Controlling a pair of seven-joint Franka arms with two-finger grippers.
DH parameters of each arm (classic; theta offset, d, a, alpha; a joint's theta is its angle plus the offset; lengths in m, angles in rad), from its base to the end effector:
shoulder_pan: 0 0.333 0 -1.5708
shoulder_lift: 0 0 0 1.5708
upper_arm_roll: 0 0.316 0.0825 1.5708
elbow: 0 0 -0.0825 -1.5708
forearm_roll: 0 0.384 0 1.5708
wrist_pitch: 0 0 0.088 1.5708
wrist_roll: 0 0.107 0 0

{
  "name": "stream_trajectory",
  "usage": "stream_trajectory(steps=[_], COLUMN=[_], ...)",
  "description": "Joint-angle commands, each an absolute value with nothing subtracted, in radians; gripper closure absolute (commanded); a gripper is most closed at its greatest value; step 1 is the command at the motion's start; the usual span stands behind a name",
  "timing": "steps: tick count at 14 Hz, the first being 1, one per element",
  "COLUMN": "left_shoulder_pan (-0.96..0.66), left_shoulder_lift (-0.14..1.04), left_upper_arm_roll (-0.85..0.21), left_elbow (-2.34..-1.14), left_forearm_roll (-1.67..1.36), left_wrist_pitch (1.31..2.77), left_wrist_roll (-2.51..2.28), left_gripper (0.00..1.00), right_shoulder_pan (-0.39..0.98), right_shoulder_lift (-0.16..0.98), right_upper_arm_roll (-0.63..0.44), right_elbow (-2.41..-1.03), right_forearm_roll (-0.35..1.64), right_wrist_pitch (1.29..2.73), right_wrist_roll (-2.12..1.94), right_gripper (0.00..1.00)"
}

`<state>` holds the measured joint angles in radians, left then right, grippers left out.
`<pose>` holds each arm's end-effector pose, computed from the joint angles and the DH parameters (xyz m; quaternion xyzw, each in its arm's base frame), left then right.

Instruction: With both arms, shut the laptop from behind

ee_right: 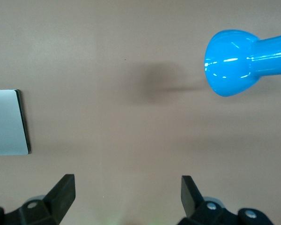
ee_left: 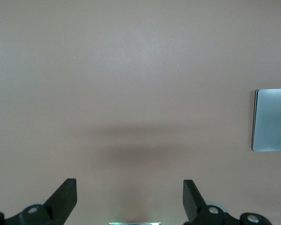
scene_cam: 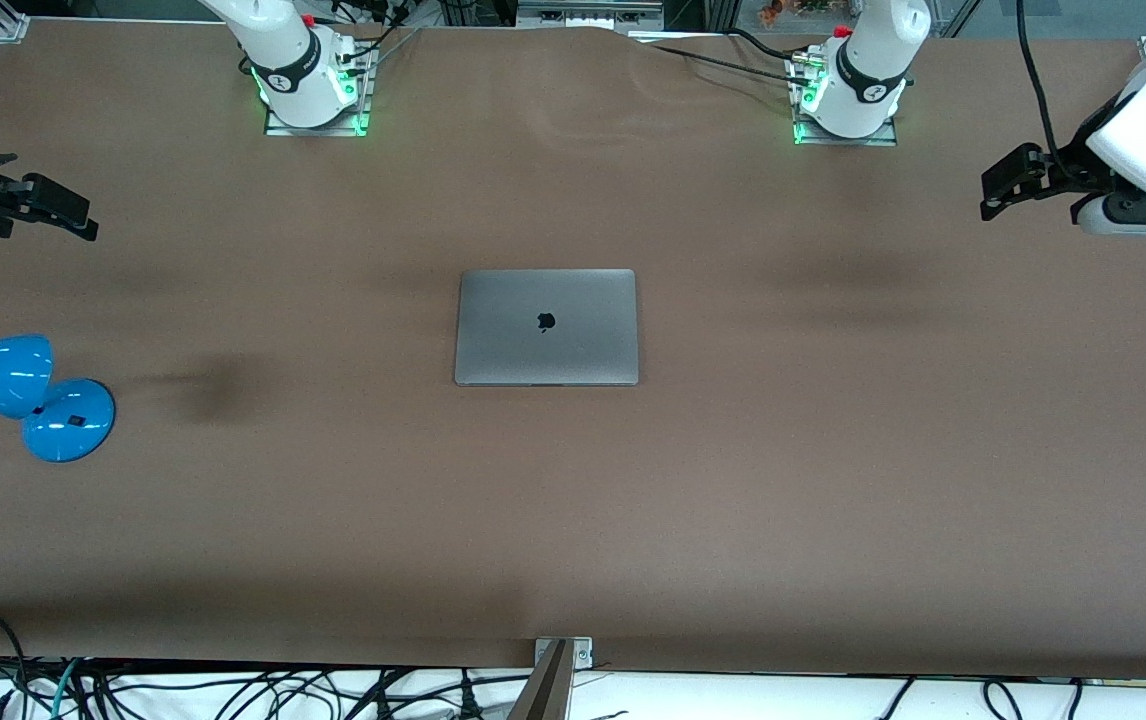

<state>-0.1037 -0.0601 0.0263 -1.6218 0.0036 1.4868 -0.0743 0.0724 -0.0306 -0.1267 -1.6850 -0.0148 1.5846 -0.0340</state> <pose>0.5248 -0.0399 0.6261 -0.9993 0.0015 0.0373 0.0038 0.5418 -0.0320 0.5885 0.9993 -0.0097 -0.0352 0.0039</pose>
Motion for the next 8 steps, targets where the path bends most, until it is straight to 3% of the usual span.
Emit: stream_trajectory(steps=[1, 8], left_shoulder_pan=[-0.121, -0.115], left_shoulder_lift=[-0.069, -0.066], left_upper_arm_roll=[0.037, 0.038], left_elbow=[-1.617, -1.615], left_forearm_roll=[0.040, 0.040], left_wrist_pitch=[1.483, 1.480], left_wrist_roll=[-0.072, -0.074], left_gripper=[0.00, 0.00], right_shoulder_pan=[0.064, 0.063], right_shoulder_lift=[-0.041, -0.040], right_upper_arm_roll=[-0.112, -0.115], right_elbow=[-1.690, -1.690], right_forearm_roll=[-0.015, -0.014], right_wrist_pitch=[1.586, 1.582], right_wrist_roll=[-0.018, -0.020], right_gripper=[0.00, 0.00])
